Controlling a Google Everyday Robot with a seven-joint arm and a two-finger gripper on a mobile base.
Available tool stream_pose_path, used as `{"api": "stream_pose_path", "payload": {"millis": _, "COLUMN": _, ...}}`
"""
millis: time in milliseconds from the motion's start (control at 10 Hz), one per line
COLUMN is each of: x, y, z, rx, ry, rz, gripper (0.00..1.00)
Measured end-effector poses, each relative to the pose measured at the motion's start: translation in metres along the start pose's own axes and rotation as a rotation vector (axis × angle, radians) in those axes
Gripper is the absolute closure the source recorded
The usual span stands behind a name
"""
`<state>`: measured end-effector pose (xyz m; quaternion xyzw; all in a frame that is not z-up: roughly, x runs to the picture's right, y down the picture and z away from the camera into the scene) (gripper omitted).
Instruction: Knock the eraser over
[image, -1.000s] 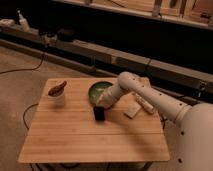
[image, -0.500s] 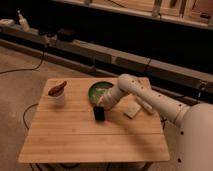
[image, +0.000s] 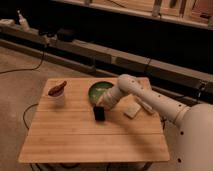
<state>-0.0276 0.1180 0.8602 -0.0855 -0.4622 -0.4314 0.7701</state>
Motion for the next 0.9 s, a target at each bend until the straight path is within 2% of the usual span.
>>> {"api": "stream_pose_path", "payload": {"millis": 200, "x": -0.05, "y": -0.015, "z": -0.008, "rx": 0.006, "ry": -0.099, "rz": -0.111, "gripper": 1.0}}
{"api": "stream_pose_path", "payload": {"millis": 400, "x": -0.126, "y": -0.019, "z": -0.028, "rx": -0.017, "ry": -0.243, "rz": -0.299, "gripper": 1.0}}
{"api": "stream_pose_path", "payload": {"millis": 500, "x": -0.151, "y": -0.015, "z": -0.036, "rx": -0.039, "ry": -0.291, "rz": -0.365, "gripper": 0.96}}
{"api": "stream_pose_path", "payload": {"millis": 600, "x": -0.167, "y": -0.013, "z": -0.043, "rx": -0.055, "ry": -0.32, "rz": -0.408, "gripper": 0.95}}
{"api": "stream_pose_path", "payload": {"millis": 900, "x": -0.172, "y": -0.013, "z": -0.043, "rx": -0.06, "ry": -0.332, "rz": -0.422, "gripper": 0.95}}
